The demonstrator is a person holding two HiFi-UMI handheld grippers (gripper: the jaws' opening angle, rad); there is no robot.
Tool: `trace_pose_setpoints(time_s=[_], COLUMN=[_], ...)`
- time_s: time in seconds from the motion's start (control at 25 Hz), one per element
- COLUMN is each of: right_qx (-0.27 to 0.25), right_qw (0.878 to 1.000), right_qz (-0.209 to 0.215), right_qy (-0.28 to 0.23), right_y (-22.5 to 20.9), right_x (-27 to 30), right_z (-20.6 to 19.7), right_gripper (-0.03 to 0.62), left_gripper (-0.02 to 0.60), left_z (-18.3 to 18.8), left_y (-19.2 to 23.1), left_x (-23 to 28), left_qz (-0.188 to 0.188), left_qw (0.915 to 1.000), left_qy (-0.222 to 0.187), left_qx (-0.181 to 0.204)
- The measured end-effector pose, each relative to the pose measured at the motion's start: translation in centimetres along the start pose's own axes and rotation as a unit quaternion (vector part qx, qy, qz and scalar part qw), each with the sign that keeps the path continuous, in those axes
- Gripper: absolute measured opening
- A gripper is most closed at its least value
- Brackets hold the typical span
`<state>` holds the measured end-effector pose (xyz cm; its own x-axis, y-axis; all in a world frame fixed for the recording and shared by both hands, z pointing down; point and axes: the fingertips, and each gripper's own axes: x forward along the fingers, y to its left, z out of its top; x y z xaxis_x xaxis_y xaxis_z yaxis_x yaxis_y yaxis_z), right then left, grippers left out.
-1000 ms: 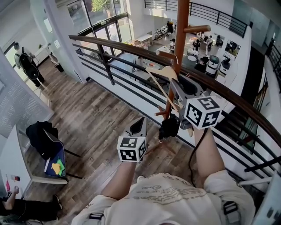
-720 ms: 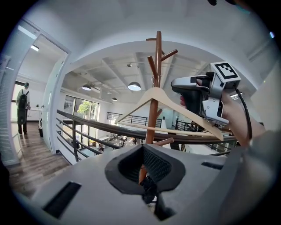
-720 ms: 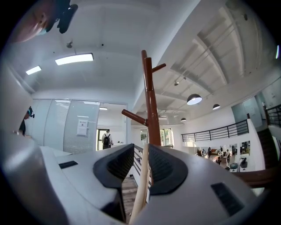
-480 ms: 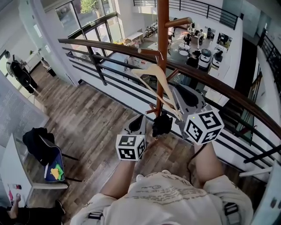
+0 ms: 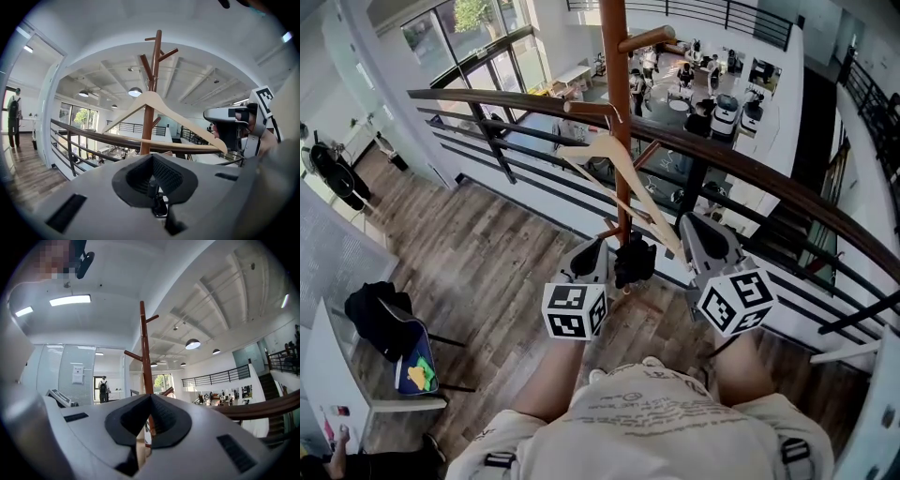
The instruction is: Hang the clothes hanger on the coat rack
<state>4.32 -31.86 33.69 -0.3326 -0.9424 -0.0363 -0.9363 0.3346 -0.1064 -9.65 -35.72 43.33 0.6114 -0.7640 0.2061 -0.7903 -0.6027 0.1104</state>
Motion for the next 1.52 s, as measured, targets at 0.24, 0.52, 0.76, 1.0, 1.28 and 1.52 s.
trace_pose_setpoints(time_s=[0.24, 0.52, 0.76, 1.0, 1.28, 1.52], right_qx=[0.011, -0.002, 0.004, 0.009, 0.008, 0.01], right_qw=[1.0, 0.997, 0.996, 0.996, 0.996, 0.996], right_qz=[-0.023, -0.069, -0.083, -0.08, -0.079, -0.078], right_qy=[0.015, 0.027, 0.036, 0.042, 0.044, 0.048], right_y=[-1.4, -3.9, -5.1, -4.9, -4.9, -4.7], right_x=[-2.5, -3.8, -3.9, -3.8, -3.2, -3.1], right_z=[-2.4, -4.5, -4.9, -5.4, -5.5, -6.0], right_gripper=[0.003, 0.003, 0.002, 0.002, 0.002, 0.002], left_gripper=[0.003, 0.003, 0.003, 0.003, 0.003, 0.003], left_z=[-0.3, -0.2, 0.4, 0.4, 0.5, 0.5], left_y=[-1.3, -2.3, -2.4, -2.2, -1.6, -1.4], left_x=[0.7, 1.2, 1.2, 0.8, 0.9, 0.9], left_qz=[-0.013, -0.021, -0.019, -0.016, -0.013, -0.014], left_qw=[0.9999, 0.9998, 0.9998, 0.9998, 0.9998, 0.9998], left_qy=[0.005, 0.0, -0.002, -0.004, -0.006, -0.006], left_qx=[0.002, 0.007, 0.011, 0.011, 0.011, 0.013])
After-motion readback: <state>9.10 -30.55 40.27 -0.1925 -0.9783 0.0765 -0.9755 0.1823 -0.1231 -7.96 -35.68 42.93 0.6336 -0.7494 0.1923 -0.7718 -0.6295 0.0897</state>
